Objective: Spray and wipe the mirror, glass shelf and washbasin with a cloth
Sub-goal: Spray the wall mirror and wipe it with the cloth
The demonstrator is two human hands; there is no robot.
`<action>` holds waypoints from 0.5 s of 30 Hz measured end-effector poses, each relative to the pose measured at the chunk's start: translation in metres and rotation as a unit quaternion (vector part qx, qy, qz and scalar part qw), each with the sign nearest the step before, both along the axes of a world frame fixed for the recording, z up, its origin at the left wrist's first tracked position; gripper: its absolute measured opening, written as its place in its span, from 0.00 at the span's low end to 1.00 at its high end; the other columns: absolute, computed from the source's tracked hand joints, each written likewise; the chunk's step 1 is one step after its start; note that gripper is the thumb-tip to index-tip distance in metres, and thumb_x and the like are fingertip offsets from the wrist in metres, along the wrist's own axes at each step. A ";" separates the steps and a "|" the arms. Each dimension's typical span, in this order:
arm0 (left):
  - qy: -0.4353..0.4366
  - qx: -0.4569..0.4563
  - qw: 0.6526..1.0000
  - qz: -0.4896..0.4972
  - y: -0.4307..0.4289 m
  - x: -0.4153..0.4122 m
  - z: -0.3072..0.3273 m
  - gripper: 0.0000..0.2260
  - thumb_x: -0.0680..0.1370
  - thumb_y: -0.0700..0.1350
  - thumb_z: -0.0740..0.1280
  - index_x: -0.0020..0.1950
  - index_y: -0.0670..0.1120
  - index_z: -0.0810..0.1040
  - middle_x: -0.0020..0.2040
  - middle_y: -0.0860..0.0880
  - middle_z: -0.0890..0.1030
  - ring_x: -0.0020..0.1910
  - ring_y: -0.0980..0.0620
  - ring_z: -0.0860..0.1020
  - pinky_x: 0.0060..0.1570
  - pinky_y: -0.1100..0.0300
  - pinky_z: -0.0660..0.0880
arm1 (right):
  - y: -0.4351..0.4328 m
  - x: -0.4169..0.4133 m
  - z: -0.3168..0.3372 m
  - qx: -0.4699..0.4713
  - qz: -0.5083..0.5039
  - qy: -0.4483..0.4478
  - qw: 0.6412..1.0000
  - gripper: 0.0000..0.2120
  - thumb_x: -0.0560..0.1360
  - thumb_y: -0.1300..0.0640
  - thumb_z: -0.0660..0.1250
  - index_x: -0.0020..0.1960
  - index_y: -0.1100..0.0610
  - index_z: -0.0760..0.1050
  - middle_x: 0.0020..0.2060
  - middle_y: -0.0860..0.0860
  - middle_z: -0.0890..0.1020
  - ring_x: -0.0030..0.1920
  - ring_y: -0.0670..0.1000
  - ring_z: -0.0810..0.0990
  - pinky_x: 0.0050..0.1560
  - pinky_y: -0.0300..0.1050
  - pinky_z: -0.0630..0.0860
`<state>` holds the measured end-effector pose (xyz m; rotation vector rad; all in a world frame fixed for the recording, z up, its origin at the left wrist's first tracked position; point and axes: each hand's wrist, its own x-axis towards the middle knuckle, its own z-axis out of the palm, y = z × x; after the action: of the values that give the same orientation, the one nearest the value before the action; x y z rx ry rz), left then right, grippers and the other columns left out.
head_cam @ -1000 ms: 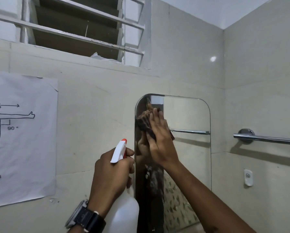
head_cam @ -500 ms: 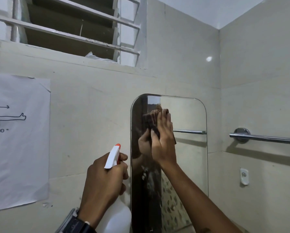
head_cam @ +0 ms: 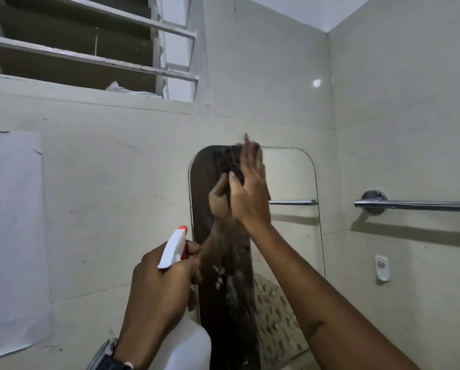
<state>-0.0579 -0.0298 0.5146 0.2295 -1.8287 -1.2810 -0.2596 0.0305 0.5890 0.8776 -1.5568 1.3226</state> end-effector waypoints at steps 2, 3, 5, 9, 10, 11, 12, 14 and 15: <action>0.010 0.008 1.000 -0.009 0.003 0.000 0.004 0.13 0.66 0.40 0.66 0.37 0.58 0.83 0.34 0.47 0.83 0.21 0.44 0.76 0.33 0.49 0.75 | -0.015 0.014 0.012 0.042 0.009 0.075 0.996 0.34 0.79 0.57 0.60 0.82 0.52 0.52 0.81 0.43 0.49 0.83 0.50 0.45 0.82 0.57 0.46; 0.014 0.011 1.000 -0.011 0.005 0.001 0.006 0.15 0.62 0.42 0.64 0.35 0.63 0.83 0.34 0.47 0.83 0.22 0.44 0.75 0.33 0.49 0.74 | -0.021 0.018 0.006 0.071 0.013 0.110 0.991 0.35 0.78 0.59 0.61 0.82 0.53 0.53 0.82 0.44 0.50 0.83 0.50 0.45 0.82 0.57 0.46; 0.022 0.021 0.999 -0.022 0.007 0.002 0.009 0.16 0.59 0.42 0.64 0.32 0.64 0.82 0.33 0.46 0.82 0.22 0.44 0.75 0.33 0.49 0.73 | -0.026 0.020 -0.026 0.119 0.012 0.167 0.979 0.34 0.78 0.63 0.64 0.82 0.56 0.55 0.82 0.49 0.53 0.83 0.51 0.46 0.81 0.61 0.50; 0.018 0.012 0.999 -0.027 0.008 0.001 0.011 0.14 0.59 0.42 0.63 0.33 0.59 0.82 0.32 0.44 0.82 0.24 0.43 0.74 0.35 0.46 0.73 | -0.007 0.000 -0.113 0.203 0.014 0.212 0.956 0.36 0.75 0.65 0.67 0.80 0.59 0.59 0.82 0.52 0.57 0.83 0.54 0.50 0.79 0.62 0.55; 0.020 0.014 0.999 -0.028 0.008 0.001 0.012 0.14 0.59 0.42 0.62 0.35 0.59 0.82 0.33 0.44 0.82 0.24 0.43 0.74 0.34 0.47 0.73 | 0.002 -0.008 -0.128 0.194 0.010 0.199 0.961 0.36 0.75 0.64 0.67 0.80 0.59 0.59 0.82 0.52 0.57 0.83 0.54 0.50 0.79 0.64 0.56; 0.023 0.017 0.999 -0.029 0.007 0.001 0.013 0.15 0.59 0.42 0.62 0.37 0.58 0.82 0.34 0.43 0.82 0.24 0.43 0.74 0.33 0.48 0.73 | 0.010 -0.015 -0.135 0.165 0.005 0.171 0.971 0.35 0.75 0.64 0.66 0.80 0.59 0.59 0.82 0.51 0.57 0.83 0.54 0.50 0.78 0.65 0.57; 0.025 0.020 0.999 -0.028 0.005 0.001 0.014 0.16 0.59 0.41 0.62 0.39 0.58 0.82 0.34 0.43 0.82 0.23 0.43 0.74 0.32 0.49 0.73 | 0.017 -0.024 -0.134 0.124 -0.003 0.132 0.983 0.35 0.76 0.63 0.65 0.81 0.58 0.58 0.82 0.49 0.56 0.83 0.53 0.50 0.78 0.65 0.58; 0.024 0.022 0.999 -0.024 0.003 0.001 0.017 0.17 0.59 0.41 0.62 0.41 0.58 0.82 0.35 0.44 0.81 0.23 0.43 0.74 0.31 0.49 0.73 | 0.023 -0.034 -0.104 0.027 -0.013 0.042 0.999 0.33 0.79 0.59 0.62 0.82 0.54 0.55 0.82 0.47 0.53 0.83 0.49 0.47 0.80 0.62 0.55; 0.021 0.021 0.999 -0.025 0.003 0.000 0.019 0.18 0.58 0.41 0.62 0.41 0.58 0.82 0.35 0.44 0.82 0.23 0.43 0.74 0.32 0.49 0.73 | 0.024 -0.035 -0.080 -0.011 -0.011 0.002 1.000 0.33 0.80 0.56 0.60 0.82 0.52 0.53 0.82 0.45 0.51 0.83 0.46 0.45 0.81 0.60 0.52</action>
<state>-0.0582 -0.0272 0.5336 0.1796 -1.7823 -1.3503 -0.2942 0.0541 0.5089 0.8471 -1.5427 1.3184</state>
